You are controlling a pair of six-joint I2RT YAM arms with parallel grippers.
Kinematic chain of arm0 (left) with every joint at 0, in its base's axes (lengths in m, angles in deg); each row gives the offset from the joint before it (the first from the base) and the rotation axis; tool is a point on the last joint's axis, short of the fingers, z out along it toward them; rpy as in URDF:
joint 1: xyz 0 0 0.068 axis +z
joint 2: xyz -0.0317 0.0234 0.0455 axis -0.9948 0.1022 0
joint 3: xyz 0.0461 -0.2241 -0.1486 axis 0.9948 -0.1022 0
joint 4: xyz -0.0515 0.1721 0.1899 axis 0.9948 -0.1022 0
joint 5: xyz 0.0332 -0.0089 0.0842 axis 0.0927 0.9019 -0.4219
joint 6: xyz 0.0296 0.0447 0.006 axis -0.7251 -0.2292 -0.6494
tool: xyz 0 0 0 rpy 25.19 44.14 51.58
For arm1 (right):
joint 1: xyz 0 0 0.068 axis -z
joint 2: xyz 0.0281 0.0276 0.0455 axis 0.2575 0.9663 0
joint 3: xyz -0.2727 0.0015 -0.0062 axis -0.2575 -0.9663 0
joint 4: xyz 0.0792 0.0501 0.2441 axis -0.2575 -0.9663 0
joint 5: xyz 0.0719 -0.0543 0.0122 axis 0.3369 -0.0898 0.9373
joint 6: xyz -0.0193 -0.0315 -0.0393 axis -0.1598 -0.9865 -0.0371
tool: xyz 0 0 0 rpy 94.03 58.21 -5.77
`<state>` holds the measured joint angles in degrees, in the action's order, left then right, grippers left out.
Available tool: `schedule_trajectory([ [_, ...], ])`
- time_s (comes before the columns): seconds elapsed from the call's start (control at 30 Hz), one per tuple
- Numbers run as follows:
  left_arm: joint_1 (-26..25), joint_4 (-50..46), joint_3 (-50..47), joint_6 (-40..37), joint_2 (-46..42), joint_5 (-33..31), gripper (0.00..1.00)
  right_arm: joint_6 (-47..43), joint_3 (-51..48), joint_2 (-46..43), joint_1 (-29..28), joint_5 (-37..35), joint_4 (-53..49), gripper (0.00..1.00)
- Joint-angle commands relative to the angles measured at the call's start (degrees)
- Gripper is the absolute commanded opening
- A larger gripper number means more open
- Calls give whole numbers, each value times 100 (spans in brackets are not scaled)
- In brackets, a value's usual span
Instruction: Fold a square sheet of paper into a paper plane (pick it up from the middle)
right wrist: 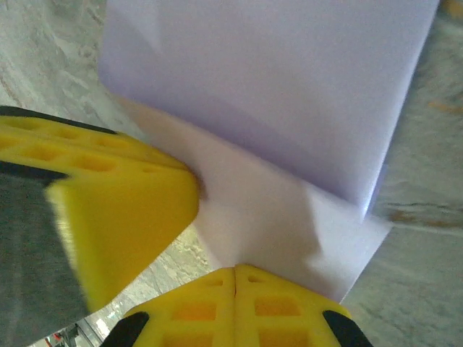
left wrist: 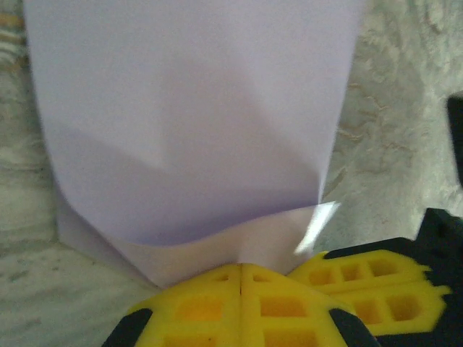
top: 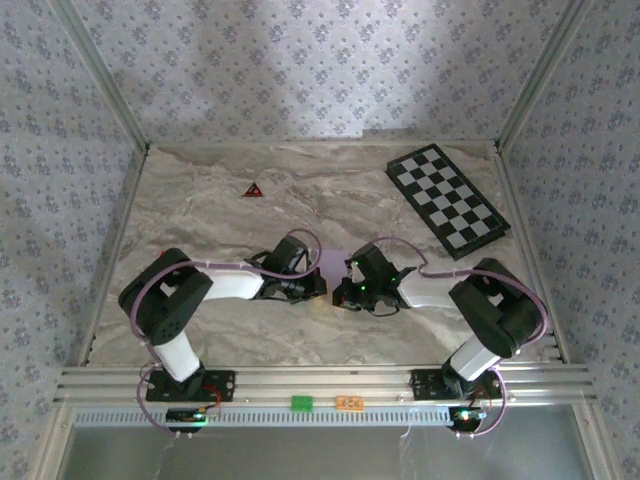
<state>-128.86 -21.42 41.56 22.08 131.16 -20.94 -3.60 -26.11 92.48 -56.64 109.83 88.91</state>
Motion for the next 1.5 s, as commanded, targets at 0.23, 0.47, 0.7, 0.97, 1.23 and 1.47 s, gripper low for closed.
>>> schedule_trajectory([
  [0.23, 91, -323, 291, -42, -344, -285, 0, -135, -93, 248, -114, -408, -810, 0],
  [0.47, 143, -12, 84, -56, -87, -271, 0, -136, -104, 267, -107, -396, -779, 0],
  [0.7, 467, 302, -291, -117, 164, -255, 0, -150, -137, 283, -98, -386, -784, 0],
  [0.97, 1008, 319, -353, -73, 470, -268, 0, -184, -204, 265, -94, -361, -757, 0],
  [1.23, 1339, -214, -30, 77, 408, -348, 0, -231, -214, 292, -98, -326, -743, 0],
  [1.47, 1429, -551, 163, -15, 140, -281, 0, -228, -236, 317, -93, -277, -656, 0],
])
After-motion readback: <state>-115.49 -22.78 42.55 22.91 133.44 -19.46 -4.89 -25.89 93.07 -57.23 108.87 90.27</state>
